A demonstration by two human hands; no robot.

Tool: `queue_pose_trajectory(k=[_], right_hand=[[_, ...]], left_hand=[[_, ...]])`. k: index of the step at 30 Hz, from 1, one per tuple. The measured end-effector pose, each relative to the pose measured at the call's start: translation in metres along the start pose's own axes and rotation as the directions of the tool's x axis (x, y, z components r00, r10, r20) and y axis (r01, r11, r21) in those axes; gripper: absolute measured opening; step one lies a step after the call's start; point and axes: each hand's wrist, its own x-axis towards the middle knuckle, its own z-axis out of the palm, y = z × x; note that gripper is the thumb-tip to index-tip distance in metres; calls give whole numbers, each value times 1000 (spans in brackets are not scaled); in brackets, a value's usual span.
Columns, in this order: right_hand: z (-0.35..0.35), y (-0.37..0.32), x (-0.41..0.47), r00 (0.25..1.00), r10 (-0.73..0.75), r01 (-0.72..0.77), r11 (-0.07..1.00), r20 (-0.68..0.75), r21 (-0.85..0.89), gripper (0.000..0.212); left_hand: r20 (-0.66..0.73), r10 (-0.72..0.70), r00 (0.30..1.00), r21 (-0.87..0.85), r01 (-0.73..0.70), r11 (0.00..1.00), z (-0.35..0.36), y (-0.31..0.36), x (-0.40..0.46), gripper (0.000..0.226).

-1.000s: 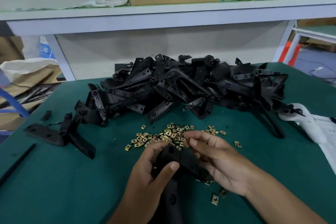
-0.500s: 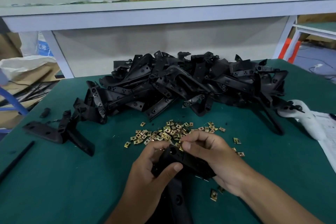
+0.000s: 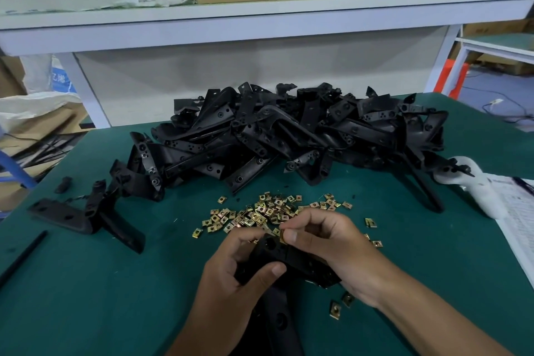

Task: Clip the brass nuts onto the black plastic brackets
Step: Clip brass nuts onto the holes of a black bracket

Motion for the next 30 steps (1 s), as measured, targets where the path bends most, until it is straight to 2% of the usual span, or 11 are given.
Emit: queue_pose_trajectory(k=[4,9,14,18,20,22,26,30], right_hand=[[-4,-3,0,999,-40,38,995,-12,-96,14],[-7,-10,-2,993,-114,117,953,26,-281,7],[-8,-15,-4,998,39,-31,986,45,-164,8],[0,-7,-4,990,140,-141,985,17,94,14],[5,-4,-6,990,144,-144,978,10,152,13],[8,-3,-7,994,105,-102,984,-14,147,14],[10,-4,-10,998,-30,32,999,-52,31,22],[12,-4,-10,992,-92,82,989,-82,-122,16]], left_hand=[[2,-1,1000,14,1,1000,0,1,1,42],[23,29,999,87,-31,996,-2,1,0,42],[38,43,998,65,-46,997,-1,5,0,41],[24,22,999,14,-22,1000,0,7,1,40],[19,8,1000,-21,-8,1000,-1,7,1,39],[15,7,1000,-31,-6,999,-2,7,1,36],[-2,23,1000,-37,-23,999,-2,8,1,35],[-33,41,999,-11,-42,999,-2,7,1,29]])
